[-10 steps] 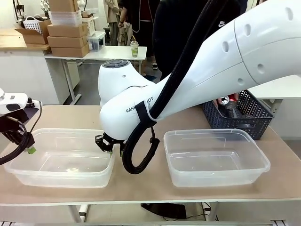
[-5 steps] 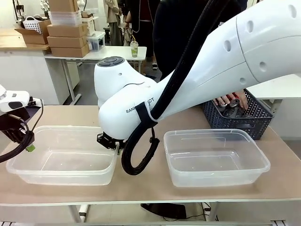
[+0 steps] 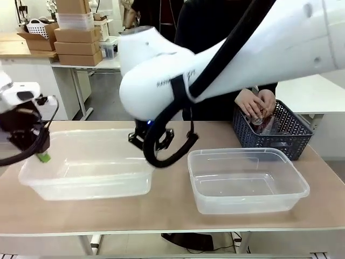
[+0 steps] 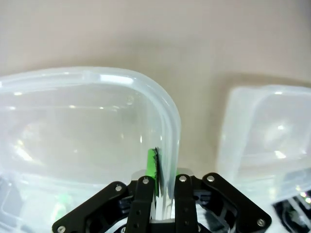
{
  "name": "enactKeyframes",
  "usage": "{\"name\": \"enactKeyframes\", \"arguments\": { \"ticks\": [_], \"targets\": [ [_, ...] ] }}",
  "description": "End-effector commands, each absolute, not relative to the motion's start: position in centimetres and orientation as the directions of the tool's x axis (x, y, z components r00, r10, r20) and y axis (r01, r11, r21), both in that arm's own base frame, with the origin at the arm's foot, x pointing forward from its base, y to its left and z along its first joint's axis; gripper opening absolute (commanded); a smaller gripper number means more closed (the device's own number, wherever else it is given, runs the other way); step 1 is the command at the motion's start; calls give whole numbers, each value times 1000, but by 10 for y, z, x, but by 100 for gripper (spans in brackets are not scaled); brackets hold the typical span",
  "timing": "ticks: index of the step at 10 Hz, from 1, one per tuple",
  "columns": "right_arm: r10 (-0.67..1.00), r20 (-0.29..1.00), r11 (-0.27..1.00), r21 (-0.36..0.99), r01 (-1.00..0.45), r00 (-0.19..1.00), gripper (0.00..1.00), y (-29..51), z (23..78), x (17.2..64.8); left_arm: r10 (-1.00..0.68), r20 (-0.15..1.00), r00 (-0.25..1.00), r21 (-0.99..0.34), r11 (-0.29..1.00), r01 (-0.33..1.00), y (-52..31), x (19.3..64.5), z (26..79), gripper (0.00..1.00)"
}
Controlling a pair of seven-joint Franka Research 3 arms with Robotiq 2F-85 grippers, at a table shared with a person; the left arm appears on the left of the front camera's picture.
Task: Sort the waste into each basket.
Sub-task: Pick up the Organizing box on the left side of the table and lift it.
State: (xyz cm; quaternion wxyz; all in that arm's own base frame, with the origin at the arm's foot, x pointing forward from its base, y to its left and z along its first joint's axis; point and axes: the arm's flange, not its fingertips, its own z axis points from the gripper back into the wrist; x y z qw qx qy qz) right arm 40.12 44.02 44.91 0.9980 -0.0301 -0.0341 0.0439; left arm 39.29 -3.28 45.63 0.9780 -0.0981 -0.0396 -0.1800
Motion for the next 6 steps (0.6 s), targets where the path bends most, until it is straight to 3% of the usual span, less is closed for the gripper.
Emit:
{"name": "enactKeyframes", "arguments": {
  "ticks": [1,3,4,6],
  "targets": [
    [210,-20,964,-164,-210,978,0,371,465,409,-408,112,906,-112,901,420,-45,423,503,0],
    [275,-1,961,-26,-275,962,0,339,465,404,-406,176,897,-118,896,428,-64,425,522,0],
    [155,33,987,-42,-154,987,0,397,489,411,-386,119,915,-152,903,401,-75,412,497,0],
    [155,33,987,-42,-154,987,0,397,489,411,-386,119,915,-152,903,401,-75,412,497,0]
  ]
}}
